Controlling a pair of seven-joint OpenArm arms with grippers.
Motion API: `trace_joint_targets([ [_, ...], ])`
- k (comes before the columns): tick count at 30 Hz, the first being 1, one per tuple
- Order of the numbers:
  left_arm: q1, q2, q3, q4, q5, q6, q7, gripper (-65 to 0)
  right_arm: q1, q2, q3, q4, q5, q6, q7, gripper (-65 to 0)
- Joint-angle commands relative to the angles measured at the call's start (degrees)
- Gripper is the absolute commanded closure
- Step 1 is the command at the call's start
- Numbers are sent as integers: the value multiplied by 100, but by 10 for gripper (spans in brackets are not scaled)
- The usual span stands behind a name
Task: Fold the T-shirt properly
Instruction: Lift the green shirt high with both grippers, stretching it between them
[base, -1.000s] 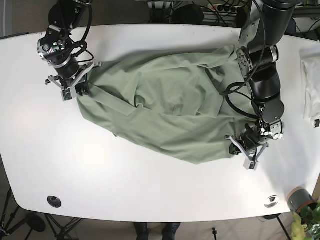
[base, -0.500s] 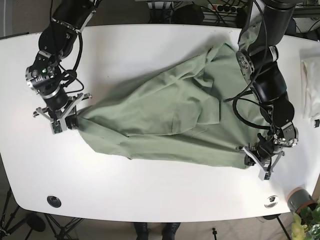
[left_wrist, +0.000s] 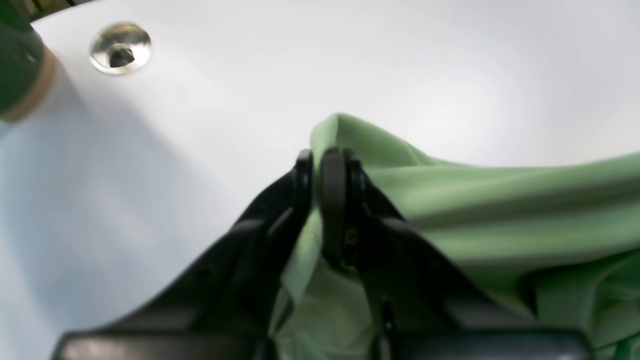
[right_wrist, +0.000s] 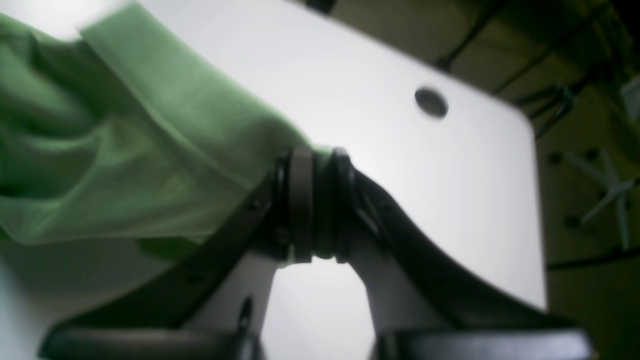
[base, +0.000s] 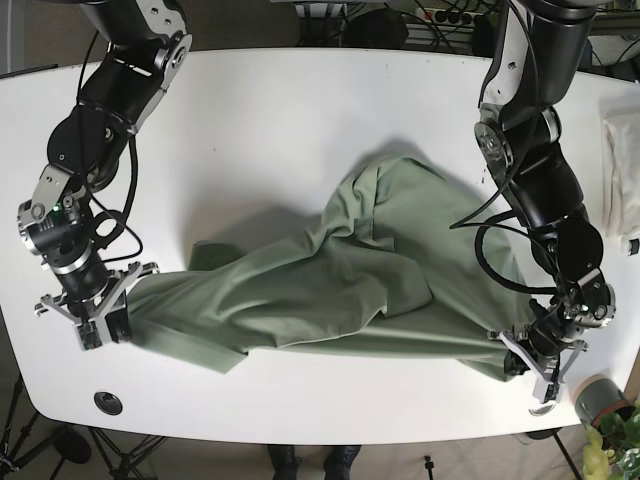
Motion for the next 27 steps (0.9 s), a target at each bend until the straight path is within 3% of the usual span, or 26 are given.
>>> trace_joint_targets([
  [1, -386, -128, 4, 137, -90, 13, -129, 0, 383, 140, 27, 116, 26, -51, 63, 0],
  [4, -641, -295, 4, 137, -90, 22, -129, 0, 779, 166, 27, 116, 26, -51, 19, 0],
  [14, -1714, -567, 4, 128, -90, 22, 134, 0, 2203, 650, -492, 107, 26, -51, -570, 0],
  [27, -2180, -717, 4, 145, -108, 22, 161, 0, 2976, 685, -756, 142, 26, -51, -579, 0],
])
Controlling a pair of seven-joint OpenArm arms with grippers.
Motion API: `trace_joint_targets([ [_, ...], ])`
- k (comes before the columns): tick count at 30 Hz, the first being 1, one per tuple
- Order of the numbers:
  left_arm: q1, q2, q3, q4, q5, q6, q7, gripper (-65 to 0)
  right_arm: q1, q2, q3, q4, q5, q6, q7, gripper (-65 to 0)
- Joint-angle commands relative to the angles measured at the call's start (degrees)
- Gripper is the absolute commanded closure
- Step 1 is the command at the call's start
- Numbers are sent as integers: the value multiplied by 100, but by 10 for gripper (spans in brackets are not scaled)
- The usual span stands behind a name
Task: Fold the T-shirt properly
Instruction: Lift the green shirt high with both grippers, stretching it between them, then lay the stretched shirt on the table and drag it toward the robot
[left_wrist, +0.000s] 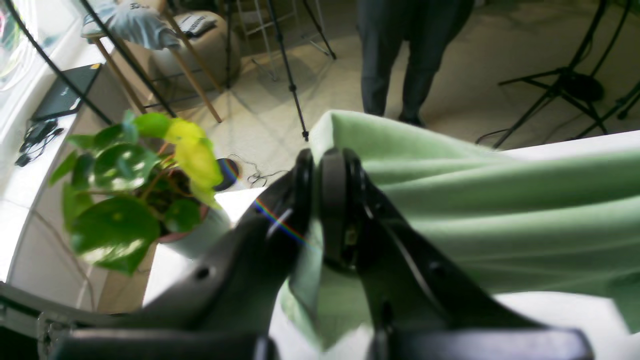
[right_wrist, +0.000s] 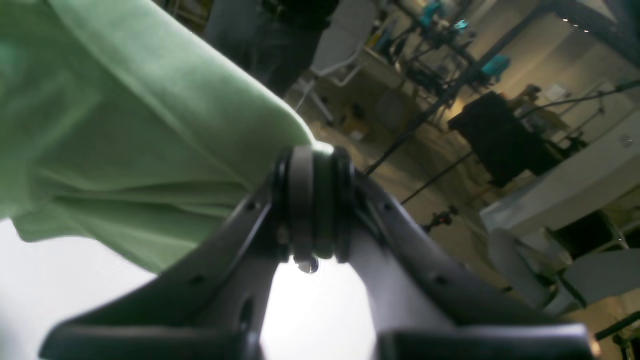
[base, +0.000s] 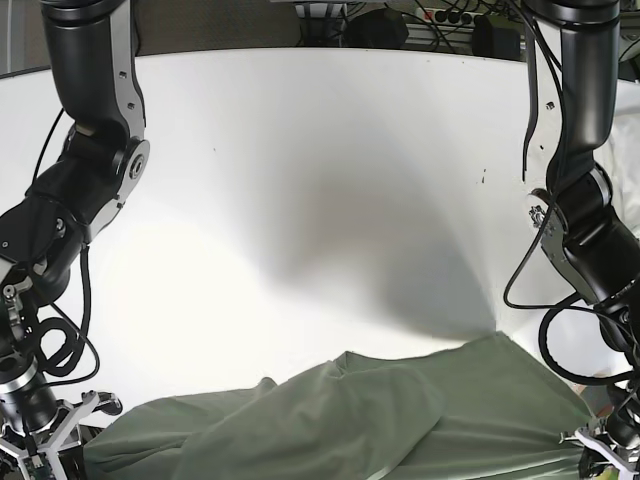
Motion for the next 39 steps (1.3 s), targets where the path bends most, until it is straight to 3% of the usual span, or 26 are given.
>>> trace_joint_targets([
  [1, -221, -72, -5, 115, -16, 68, -126, 0, 168, 86, 22, 72, -81, -56, 103, 0],
  [13, 491, -63, -409, 115, -25, 59, -126, 0, -1239, 16, 251, 283, -29, -56, 129, 0],
  [20, 1291, 122, -638, 484, -25, 50, -126, 0, -2100, -292, 717, 486, -29, -56, 129, 0],
  [31, 2539, 491, -664, 1486, -25, 24, 77, 0, -3226, -688, 796, 644, -29, -56, 138, 0],
  [39, 3427, 561, -655, 2198, -25, 24, 147, 0, -3788, -969, 1350, 776, -29, -56, 138, 0],
])
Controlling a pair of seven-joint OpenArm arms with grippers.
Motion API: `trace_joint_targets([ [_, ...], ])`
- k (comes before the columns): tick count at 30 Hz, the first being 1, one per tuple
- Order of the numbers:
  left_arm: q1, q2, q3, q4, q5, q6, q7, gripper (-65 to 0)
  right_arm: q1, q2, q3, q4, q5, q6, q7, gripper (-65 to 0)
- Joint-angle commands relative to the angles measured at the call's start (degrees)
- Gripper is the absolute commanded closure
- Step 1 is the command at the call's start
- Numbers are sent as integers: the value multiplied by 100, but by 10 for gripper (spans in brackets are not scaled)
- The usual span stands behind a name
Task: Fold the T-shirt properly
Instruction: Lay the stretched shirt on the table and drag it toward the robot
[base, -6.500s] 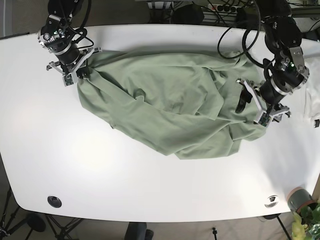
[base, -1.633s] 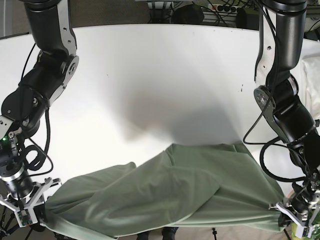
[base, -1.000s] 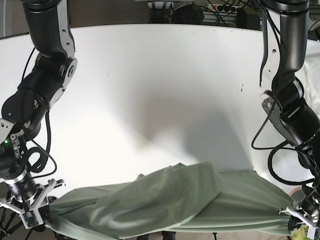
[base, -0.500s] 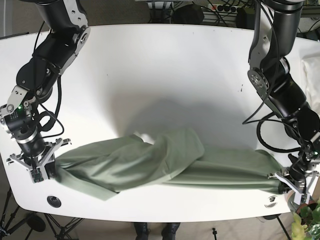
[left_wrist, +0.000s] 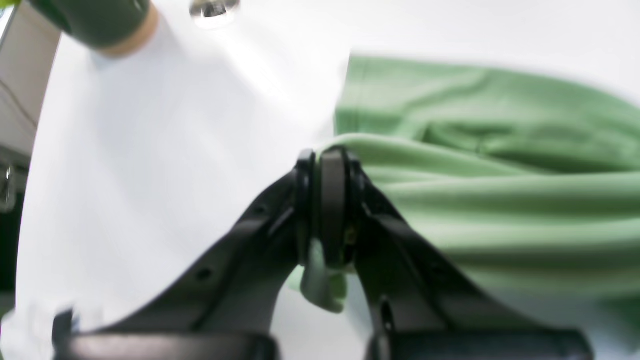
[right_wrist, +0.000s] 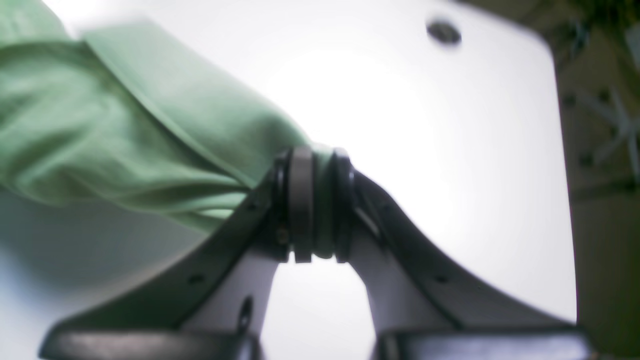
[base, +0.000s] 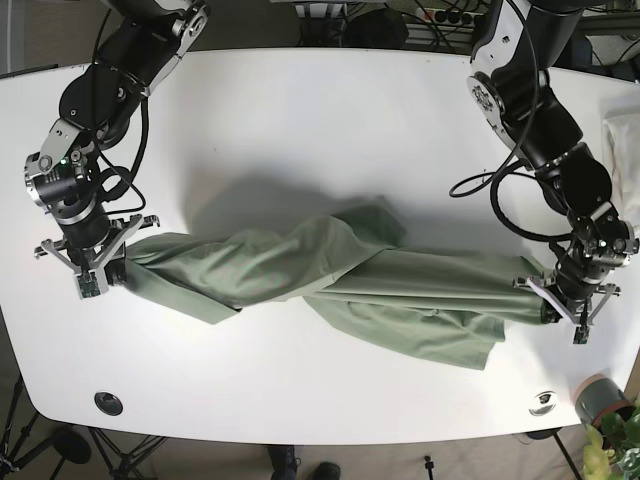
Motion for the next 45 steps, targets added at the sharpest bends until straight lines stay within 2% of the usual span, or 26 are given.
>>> trace_joint_targets([
  [1, -17, -92, -4, 290, -53, 41, -124, 0, -45, 63, 54, 107, 26, -38, 138, 0],
  [11, 1161, -101, -162, 1099, -53, 24, -115, 0, -713, 27, 133, 116, 35, -38, 138, 0],
  [14, 1442, -101, -259, 1082, -53, 24, -115, 0, -880, -104, 133, 116, 61, -38, 138, 0],
  [20, 1952, -92, -610, 1082, -53, -183, -115, 0, -1214, -122, 309, 116, 606, -38, 138, 0],
  [32, 2567, -92, -760, 1011, -53, -183, -133, 0, -1952, -122, 309, 98, 1345, -38, 138, 0],
  [45, 2699, -101, -1103, 695, -53, -183, -142, 0, -2269, -113, 317, -368, 1398, -38, 138, 0],
])
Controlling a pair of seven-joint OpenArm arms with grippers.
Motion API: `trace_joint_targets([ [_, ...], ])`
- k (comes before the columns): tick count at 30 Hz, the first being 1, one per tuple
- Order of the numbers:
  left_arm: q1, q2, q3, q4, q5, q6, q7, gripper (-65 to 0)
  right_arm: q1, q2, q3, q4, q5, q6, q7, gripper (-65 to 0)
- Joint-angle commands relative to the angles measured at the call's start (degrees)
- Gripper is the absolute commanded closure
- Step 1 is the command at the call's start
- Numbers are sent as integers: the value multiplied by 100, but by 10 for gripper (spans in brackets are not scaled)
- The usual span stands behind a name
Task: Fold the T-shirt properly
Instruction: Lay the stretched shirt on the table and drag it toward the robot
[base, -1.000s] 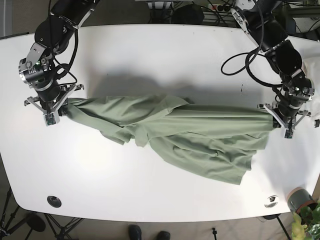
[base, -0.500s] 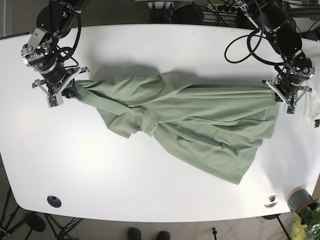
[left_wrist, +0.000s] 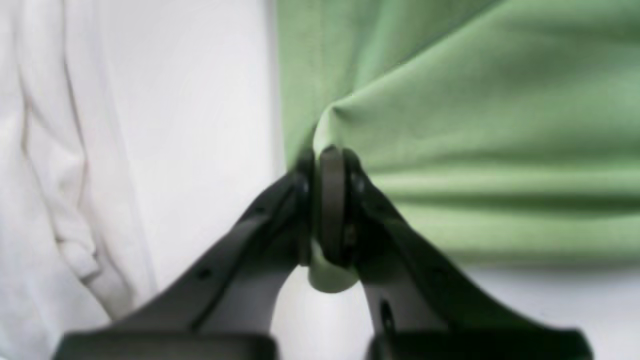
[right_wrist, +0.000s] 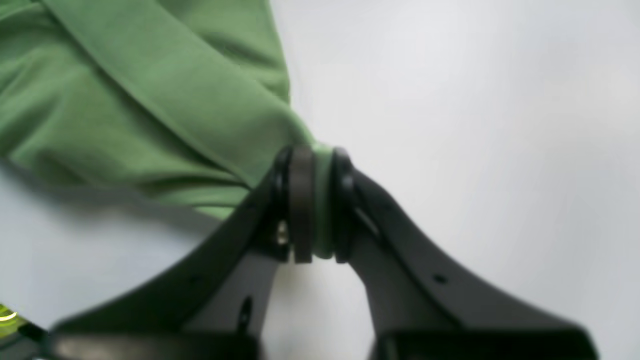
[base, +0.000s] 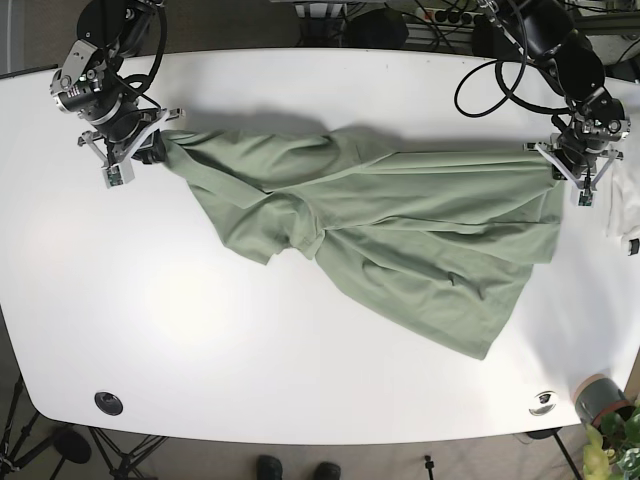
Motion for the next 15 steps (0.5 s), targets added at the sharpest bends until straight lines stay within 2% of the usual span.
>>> trace_joint_targets([
  [1, 24, -112, -19, 124, -10, 36, -94, 0, -2, 79, 29, 91, 51, -7, 125, 0],
  [12, 6, -112, 8, 133, -10, 36, -85, 0, -2, 70, 20, 91, 34, -7, 134, 0],
  [15, 6, -112, 17, 142, -10, 36, -76, -85, 6, 70, 20, 91, 16, -7, 134, 0],
])
